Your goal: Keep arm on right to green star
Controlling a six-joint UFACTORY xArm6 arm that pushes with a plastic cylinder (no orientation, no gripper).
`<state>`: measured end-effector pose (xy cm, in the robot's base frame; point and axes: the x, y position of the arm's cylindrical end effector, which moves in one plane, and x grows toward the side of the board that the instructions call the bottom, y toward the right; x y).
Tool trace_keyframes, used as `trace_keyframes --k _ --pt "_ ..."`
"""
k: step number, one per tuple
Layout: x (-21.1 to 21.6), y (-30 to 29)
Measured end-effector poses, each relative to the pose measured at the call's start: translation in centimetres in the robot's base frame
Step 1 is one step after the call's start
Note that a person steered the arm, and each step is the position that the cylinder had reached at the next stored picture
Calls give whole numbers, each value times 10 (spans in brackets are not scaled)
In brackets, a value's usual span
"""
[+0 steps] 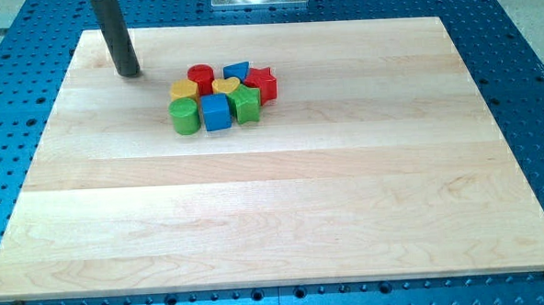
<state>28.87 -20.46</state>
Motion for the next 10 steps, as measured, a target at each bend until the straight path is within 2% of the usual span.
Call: trace_keyframes --k 5,7,9,10 --pt "-3 -7" --pt "-21 66" --pt "-22 212" --pt "33 253"
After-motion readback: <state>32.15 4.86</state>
